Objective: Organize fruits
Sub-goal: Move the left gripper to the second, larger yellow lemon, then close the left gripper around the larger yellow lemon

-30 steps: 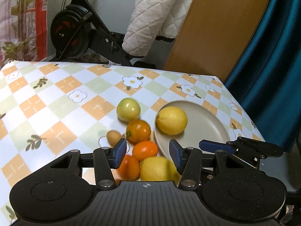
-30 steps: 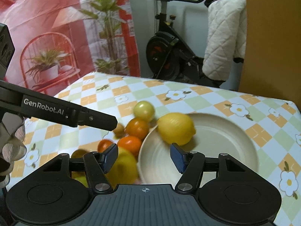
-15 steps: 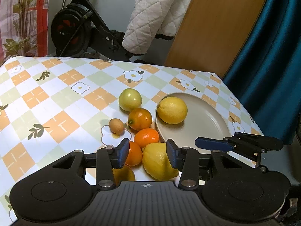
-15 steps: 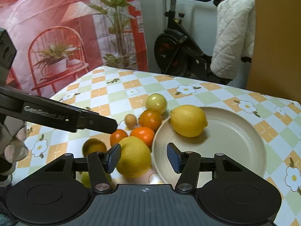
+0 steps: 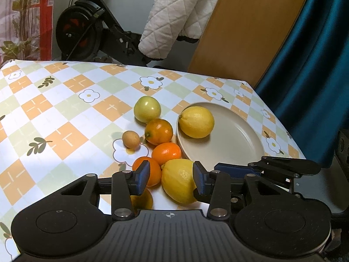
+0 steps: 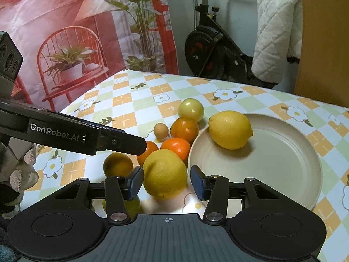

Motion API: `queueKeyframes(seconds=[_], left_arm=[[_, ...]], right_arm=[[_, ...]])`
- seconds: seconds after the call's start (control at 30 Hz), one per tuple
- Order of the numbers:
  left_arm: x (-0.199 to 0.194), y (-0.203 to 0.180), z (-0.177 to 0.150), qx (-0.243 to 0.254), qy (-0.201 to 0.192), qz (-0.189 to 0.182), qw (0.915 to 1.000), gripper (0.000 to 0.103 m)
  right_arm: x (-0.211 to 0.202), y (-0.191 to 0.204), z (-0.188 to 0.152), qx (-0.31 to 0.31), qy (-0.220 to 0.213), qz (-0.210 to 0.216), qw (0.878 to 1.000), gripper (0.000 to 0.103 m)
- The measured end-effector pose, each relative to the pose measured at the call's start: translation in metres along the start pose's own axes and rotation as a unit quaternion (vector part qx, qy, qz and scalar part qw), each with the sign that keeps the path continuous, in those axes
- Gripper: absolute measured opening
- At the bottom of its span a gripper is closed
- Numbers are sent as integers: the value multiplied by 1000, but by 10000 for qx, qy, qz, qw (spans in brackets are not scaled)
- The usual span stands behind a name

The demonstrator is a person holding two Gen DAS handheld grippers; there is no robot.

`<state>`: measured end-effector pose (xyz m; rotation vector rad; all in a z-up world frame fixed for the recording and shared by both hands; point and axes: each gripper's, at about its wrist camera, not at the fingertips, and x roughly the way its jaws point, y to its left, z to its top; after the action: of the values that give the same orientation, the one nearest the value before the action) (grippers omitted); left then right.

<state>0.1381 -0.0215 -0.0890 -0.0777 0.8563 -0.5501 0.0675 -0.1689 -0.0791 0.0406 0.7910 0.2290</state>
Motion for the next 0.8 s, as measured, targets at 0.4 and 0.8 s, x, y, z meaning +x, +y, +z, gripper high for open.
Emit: queueKeyframes(seconds=[0.4,0.8], left_arm=[[7,0,-4,-1,146,-174,9997,45],[20,-1,-7,-124,285,-236,9992,46]], right_arm=[[9,-1,-2,90,146,110,9998,43],[13,-3,-4,151,206,101,9996,43]])
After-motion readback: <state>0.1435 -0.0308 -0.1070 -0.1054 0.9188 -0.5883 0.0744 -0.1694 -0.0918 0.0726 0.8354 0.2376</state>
